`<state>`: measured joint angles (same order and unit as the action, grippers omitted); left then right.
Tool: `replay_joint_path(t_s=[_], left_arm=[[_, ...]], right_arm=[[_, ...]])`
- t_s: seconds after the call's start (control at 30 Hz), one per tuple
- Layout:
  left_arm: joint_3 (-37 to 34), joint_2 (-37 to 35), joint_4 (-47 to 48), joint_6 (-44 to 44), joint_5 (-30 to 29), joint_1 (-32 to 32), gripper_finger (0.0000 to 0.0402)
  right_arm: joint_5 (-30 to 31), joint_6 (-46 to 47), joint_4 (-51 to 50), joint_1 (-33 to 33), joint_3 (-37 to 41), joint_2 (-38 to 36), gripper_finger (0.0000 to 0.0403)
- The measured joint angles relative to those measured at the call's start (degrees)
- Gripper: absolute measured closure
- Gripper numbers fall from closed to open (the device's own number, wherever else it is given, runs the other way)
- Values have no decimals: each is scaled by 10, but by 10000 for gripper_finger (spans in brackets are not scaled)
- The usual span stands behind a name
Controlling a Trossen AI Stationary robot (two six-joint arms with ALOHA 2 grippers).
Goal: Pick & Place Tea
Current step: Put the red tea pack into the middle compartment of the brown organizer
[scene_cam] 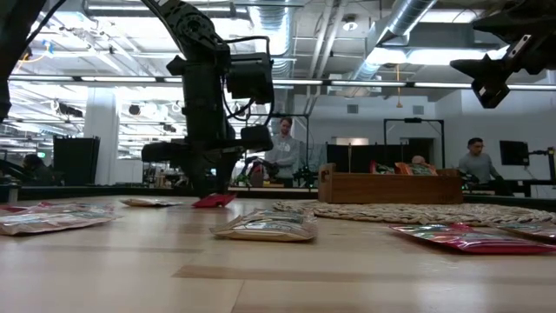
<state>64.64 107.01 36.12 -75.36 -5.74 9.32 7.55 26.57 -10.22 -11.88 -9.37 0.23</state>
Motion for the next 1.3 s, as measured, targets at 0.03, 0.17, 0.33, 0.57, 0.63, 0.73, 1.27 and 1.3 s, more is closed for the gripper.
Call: replay_joint_path(t_s=[0.03, 0.17, 0.33, 0.57, 0.63, 0.73, 1.27, 1.3], left_arm=[[0, 0, -1, 0, -3, 0, 302], [1, 1, -5, 18, -17, 0, 316], [11, 2, -3, 48, -34, 0, 327], [54, 3, -3, 108, -36, -3, 330], [73, 2, -5, 129, -36, -5, 330], [104, 2, -5, 165, -42, -10, 330], [243, 0, -8, 181, -51, -23, 331], [247, 0, -12, 187, -51, -25, 331]], right_arm=[[0, 0, 0, 0, 0, 0, 153], [0, 0, 0, 0, 0, 0, 153], [0, 0, 0, 0, 0, 0, 153], [0, 6, 0, 0, 0, 0, 153], [0, 6, 0, 0, 0, 0, 153], [0, 5, 3, 0, 0, 0, 153], [32, 0, 65, 0, 0, 1, 153], [43, 0, 65, 0, 0, 1, 153]])
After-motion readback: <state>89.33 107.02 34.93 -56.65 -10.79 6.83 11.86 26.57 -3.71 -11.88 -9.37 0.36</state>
